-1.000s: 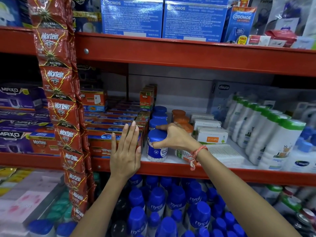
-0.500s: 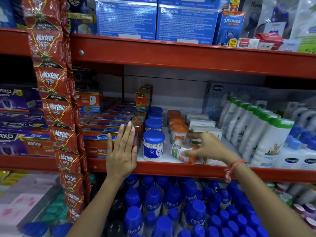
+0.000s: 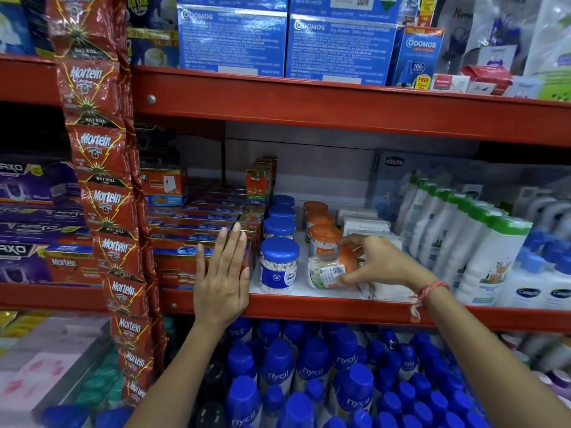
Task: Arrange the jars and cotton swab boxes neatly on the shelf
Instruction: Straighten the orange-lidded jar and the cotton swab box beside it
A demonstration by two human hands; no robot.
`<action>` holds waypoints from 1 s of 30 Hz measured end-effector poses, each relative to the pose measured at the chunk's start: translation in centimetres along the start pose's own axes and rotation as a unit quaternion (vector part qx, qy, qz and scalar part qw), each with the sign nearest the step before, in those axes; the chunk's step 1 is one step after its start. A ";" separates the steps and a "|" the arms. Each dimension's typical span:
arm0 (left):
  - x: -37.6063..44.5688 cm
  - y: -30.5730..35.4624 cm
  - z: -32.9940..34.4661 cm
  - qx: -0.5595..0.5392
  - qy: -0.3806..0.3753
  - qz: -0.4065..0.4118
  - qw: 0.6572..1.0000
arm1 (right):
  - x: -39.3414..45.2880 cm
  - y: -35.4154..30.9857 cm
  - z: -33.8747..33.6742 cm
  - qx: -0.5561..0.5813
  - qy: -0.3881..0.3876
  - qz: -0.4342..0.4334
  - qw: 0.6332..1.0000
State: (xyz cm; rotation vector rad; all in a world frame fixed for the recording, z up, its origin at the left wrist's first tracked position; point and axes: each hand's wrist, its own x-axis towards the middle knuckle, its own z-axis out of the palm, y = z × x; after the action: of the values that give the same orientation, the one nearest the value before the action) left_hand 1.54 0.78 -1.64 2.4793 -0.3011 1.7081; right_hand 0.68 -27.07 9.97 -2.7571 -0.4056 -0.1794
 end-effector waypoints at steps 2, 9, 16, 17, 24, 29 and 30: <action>0.1 -0.1 0.1 0.002 0.000 0.001 1.000 | 0.4 -0.5 -0.4 -0.003 -0.007 -0.005 1.000; -0.1 -0.1 0.1 -0.002 -0.001 -0.001 1.000 | 1.9 -1.7 -1.2 -0.012 -0.028 -0.021 0.999; -0.1 -0.1 0.0 -0.007 -0.003 0.001 1.000 | 3.2 -2.8 -1.1 -0.015 -0.078 -0.034 0.996; -0.1 -0.1 0.0 -0.007 -0.003 0.000 1.000 | 3.3 -3.0 -1.0 -0.012 -0.082 -0.038 0.996; 0.0 -0.1 0.0 -0.004 -0.004 -0.002 1.000 | 3.0 -2.6 -0.8 0.049 -0.099 -0.032 0.993; -0.1 -0.1 0.1 0.000 -0.002 -0.002 1.000 | 1.9 0.7 -1.2 0.059 0.042 0.090 0.993; -0.1 -0.1 0.1 -0.001 -0.001 -0.002 1.000 | 1.7 1.5 -1.1 0.005 0.089 0.136 0.987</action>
State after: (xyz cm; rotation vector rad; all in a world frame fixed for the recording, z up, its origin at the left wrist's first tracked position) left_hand 1.64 0.87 -1.73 2.4801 -0.2969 1.7024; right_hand 2.63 -28.34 10.78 -2.7212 0.0168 -0.3502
